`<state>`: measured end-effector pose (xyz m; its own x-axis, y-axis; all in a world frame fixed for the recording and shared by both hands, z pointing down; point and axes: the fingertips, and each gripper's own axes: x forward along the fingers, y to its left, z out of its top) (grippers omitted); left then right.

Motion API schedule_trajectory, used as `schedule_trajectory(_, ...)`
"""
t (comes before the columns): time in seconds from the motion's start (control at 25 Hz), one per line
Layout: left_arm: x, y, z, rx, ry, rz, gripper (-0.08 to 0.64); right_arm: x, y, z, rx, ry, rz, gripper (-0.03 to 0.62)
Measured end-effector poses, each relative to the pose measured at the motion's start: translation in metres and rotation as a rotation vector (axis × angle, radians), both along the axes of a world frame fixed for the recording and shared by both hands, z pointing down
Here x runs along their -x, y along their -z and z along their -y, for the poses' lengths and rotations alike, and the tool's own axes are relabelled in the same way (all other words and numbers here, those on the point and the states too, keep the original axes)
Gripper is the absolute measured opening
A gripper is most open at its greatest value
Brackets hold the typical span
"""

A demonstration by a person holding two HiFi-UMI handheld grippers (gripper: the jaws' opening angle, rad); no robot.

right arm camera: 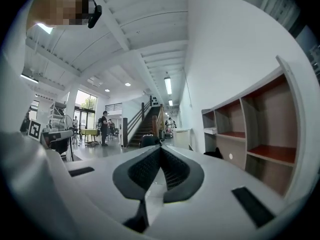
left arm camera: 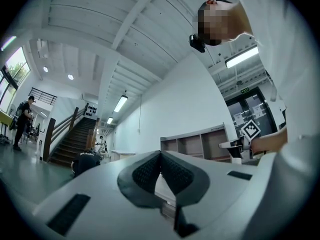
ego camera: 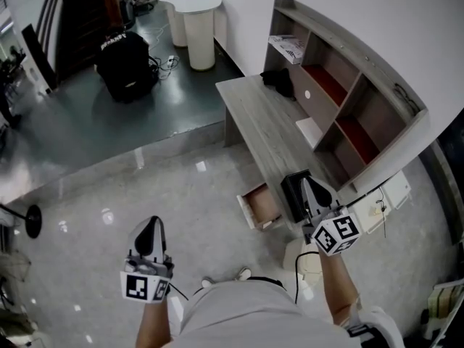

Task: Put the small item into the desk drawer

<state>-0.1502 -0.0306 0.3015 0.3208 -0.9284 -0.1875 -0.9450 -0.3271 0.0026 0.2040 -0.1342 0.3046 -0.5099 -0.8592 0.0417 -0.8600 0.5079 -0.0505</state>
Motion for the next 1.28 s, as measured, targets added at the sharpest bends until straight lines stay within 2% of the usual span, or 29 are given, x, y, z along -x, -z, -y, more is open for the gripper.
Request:
schedule_trajectory(0.28, -0.001, -0.003, -0.007, 0.005, 0.052, -0.026, 0.017, -0.028, 0.037, -0.025, -0.101, -0.063, 0.026, 0.023)
schedule_trajectory(0.56, -0.015, -0.005, -0.001, 0.000, 0.063, -0.029, 0.017, -0.030, 0.050, -0.039, -0.172, -0.064, -0.054, 0.023)
schedule_trajectory(0.84, -0.031, -0.005, 0.011, -0.001, 0.049, -0.021, 0.017, -0.031, 0.034, -0.032, -0.153, -0.049, -0.047, 0.023)
schedule_trajectory(1.28, -0.029, -0.003, 0.019, -0.001, 0.069, 0.002, 0.017, -0.007, 0.028, -0.013, -0.161, -0.003, -0.075, 0.021)
